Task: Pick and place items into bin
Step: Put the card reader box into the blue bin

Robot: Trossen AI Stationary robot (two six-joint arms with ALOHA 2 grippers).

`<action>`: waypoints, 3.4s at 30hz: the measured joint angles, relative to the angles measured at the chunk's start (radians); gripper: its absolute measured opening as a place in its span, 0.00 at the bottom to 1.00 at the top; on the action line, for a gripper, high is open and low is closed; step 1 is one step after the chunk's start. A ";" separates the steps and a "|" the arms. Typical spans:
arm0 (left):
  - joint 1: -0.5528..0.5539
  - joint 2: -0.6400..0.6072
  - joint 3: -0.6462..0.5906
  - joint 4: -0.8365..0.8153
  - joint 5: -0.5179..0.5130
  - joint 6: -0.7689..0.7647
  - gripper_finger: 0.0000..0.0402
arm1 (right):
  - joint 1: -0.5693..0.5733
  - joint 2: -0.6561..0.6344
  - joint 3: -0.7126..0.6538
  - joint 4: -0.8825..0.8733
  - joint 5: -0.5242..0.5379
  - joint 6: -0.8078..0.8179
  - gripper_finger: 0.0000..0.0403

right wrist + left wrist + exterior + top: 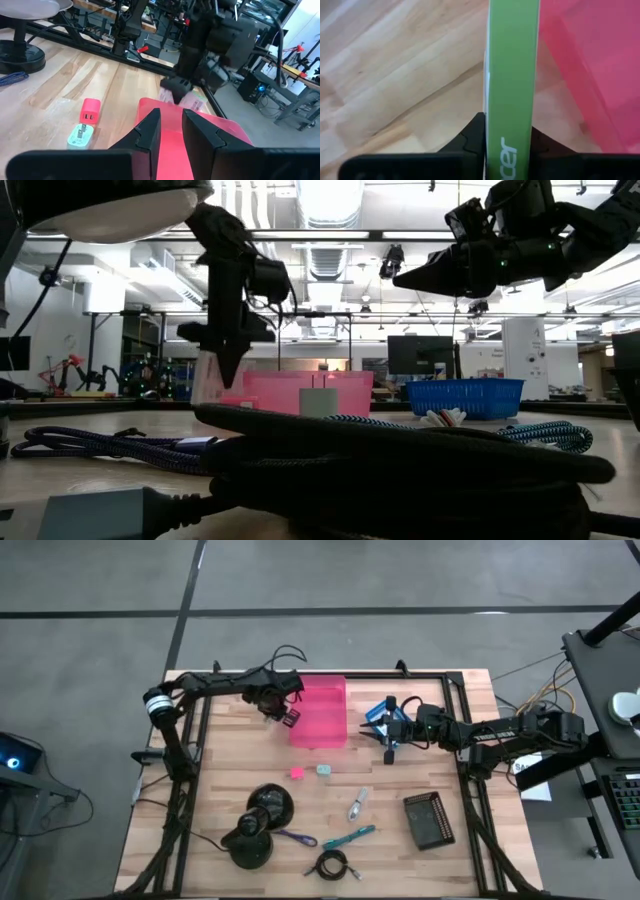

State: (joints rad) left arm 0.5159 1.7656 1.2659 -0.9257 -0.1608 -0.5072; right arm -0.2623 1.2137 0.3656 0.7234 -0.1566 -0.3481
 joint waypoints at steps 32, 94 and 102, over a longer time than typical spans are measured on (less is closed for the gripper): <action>-0.203 -0.314 0.106 0.431 0.189 0.870 0.10 | 0.023 0.000 0.026 0.143 -0.053 -0.151 0.45; -0.248 -0.243 0.102 0.448 0.069 1.000 0.33 | 0.015 0.198 0.792 -1.063 0.307 -0.021 0.08; -0.248 -0.256 0.101 0.438 0.010 1.042 0.41 | 0.012 0.144 0.857 -1.346 0.489 -0.045 0.08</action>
State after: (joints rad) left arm 0.2684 1.5099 1.3670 -0.4880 -0.1511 0.5345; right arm -0.2504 1.3581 1.2222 -0.6228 0.3322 -0.3934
